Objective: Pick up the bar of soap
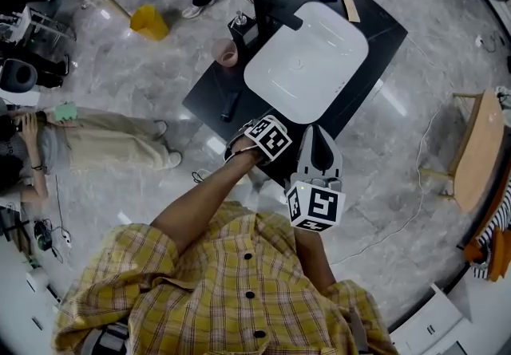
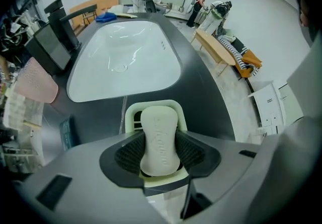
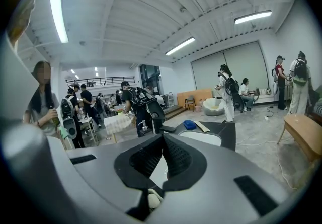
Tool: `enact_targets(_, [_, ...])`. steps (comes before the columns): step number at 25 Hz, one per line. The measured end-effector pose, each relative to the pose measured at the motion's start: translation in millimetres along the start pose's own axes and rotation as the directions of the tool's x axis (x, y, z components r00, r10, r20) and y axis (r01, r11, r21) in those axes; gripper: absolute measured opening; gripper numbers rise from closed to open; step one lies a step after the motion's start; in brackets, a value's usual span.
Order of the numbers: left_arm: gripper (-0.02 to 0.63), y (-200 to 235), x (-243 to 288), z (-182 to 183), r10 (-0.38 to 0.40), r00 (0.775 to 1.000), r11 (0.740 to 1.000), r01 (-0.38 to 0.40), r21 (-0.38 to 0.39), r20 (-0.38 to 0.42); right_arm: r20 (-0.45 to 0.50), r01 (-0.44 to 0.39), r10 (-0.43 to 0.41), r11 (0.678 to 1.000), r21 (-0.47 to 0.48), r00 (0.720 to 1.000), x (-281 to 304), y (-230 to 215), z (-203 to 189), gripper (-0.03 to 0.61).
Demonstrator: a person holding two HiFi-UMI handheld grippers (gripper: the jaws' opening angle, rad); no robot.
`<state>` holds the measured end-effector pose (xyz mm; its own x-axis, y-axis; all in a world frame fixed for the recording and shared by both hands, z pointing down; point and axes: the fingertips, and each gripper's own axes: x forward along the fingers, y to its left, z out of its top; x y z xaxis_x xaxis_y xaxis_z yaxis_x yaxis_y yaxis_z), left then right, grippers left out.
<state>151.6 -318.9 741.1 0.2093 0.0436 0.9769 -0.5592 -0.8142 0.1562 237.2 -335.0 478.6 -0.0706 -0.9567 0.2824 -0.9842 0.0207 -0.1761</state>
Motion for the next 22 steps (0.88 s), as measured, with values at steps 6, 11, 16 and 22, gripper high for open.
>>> enact_targets(6, [0.187,-1,-1,1,-0.025,0.998,1.000,0.025,0.009,-0.057,0.005,0.000,0.000,1.000,0.006,1.000,-1,-3,1,0.020])
enact_targets(11, [0.187,0,-1,1,-0.022,0.999,1.000,0.022,0.011,-0.040,-0.003,0.007,-0.007,1.000,0.005,1.000,-3,-7,-2,0.020])
enact_targets(16, [0.187,-1,-5,-1,-0.024,1.000,0.999,0.024,-0.024,0.010,-0.010,0.013,-0.013,0.999,0.032,1.000,-10,-8,0,0.020])
enact_targets(22, [0.187,-9,-39,4,-0.027,0.980,0.993,0.049,-0.111,0.198,0.015,0.022,-0.023,0.999,0.038,1.000,-18,-8,10,0.020])
